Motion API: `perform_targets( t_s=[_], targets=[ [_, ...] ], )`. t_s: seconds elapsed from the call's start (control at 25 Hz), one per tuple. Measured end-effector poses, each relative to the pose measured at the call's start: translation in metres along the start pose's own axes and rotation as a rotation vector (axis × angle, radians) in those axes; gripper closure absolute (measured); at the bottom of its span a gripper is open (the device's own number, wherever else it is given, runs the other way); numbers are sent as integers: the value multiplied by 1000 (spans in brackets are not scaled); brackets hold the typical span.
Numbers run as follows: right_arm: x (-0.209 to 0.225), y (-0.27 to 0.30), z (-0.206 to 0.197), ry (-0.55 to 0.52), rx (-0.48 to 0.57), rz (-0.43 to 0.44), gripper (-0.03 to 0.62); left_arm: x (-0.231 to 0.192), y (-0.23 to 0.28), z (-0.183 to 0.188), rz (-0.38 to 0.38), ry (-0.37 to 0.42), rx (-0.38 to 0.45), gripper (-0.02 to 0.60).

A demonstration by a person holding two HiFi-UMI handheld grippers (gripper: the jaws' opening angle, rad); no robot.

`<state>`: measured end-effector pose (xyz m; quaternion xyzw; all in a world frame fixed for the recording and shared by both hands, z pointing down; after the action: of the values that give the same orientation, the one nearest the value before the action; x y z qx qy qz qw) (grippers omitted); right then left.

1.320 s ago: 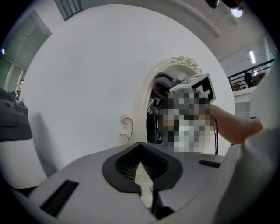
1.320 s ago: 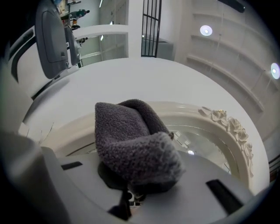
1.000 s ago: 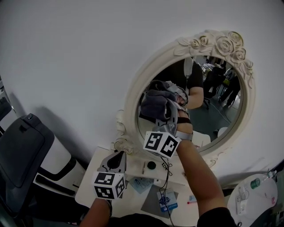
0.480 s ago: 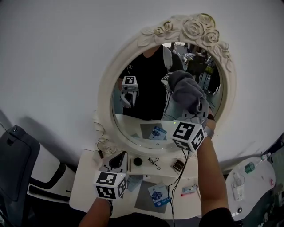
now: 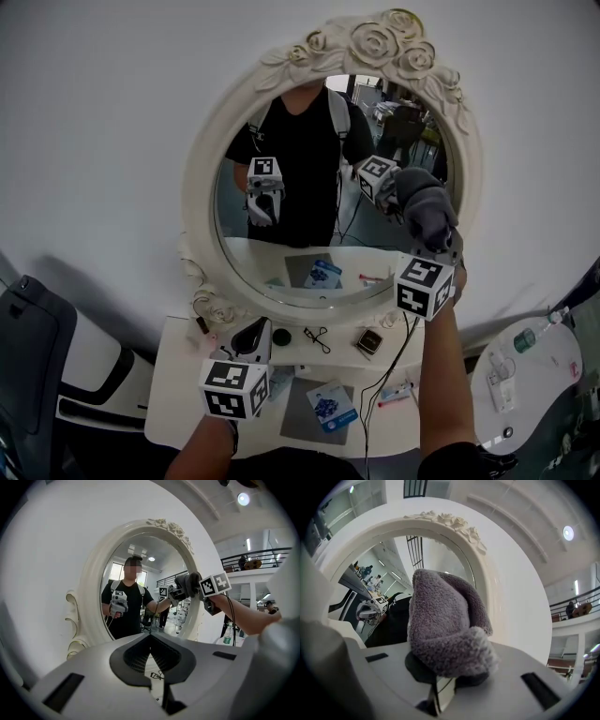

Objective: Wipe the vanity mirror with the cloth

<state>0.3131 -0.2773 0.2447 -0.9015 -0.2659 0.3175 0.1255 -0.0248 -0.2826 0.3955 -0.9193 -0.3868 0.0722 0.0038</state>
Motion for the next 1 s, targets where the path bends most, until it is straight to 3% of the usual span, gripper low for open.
perform_targets(
  t_s=[0.32,0.48,0.8,1.0],
  targets=[
    [-17,-22,-61,135,-166,28,559,2,-4,-1,11,11,-8,575],
    [-35,-31,-73,219,-213,35,559,-1,-7,-4,25,12,-18,575],
    [-82,-37,-43,262,-186,65,559,-6,-17,-7,59,22,-30,575],
    [-131,-41,-4,341,-128,160,559,-28,-33,-5,121,24,-25,575]
  ],
)
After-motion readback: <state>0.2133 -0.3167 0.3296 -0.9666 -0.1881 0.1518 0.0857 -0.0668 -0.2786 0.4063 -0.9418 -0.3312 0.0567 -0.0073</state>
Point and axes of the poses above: the fingertips, and each gripper's own axes: y forward along the fingers, x to its right, z out of its top, the point moved 6 cm from there along -y, backward along the fingers, and after that the axes turned 15 degrees about x, right-handed, at the moved point
